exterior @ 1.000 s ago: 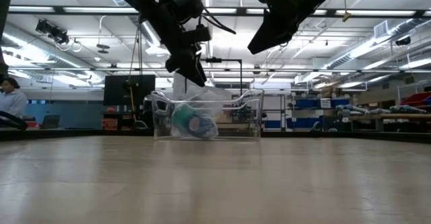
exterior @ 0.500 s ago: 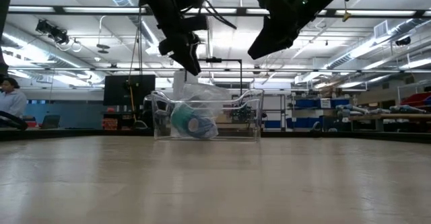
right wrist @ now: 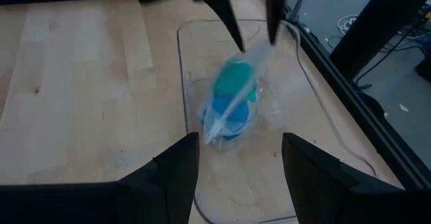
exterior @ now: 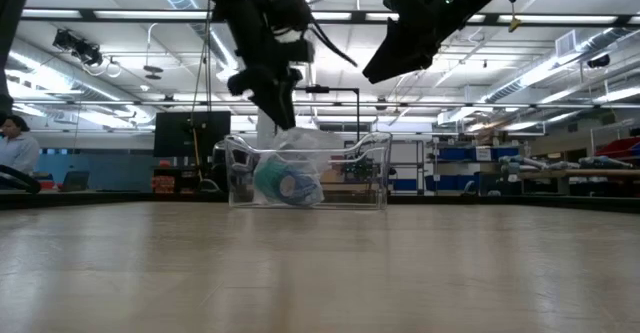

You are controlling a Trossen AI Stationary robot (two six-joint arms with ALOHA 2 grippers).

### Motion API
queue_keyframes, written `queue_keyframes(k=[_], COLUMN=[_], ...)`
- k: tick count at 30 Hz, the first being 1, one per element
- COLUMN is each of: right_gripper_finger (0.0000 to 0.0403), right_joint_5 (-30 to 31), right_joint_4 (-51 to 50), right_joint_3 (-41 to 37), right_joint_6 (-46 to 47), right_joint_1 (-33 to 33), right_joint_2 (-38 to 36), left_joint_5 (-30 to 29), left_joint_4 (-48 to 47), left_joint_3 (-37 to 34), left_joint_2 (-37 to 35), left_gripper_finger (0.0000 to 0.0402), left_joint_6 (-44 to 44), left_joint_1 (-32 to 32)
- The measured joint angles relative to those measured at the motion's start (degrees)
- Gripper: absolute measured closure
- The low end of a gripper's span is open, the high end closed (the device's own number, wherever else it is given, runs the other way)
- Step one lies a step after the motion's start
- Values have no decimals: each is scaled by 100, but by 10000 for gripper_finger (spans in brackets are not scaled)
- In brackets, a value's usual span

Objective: Roll bandage
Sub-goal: Put the transparent zip bag with the rolled green bandage into the transparent bin

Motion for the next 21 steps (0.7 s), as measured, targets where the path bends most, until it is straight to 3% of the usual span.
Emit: queue_keyframes(k=[11,21], right_gripper_finger=[204,204], right_joint_5=[-103,-104], right_joint_4=[11,8], right_joint_3=[-4,-4], right_joint_6=[-80,-107], right_joint_1=[-9,-11], right_joint_2=[2,2], left_joint_5=[-53,95], left_joint_4=[136,861], left_joint_3=[60,85], left_joint_2=[1107,1182], left_gripper_finger=[271,271], left_joint_6=[1,102], left_joint_1=[57,71])
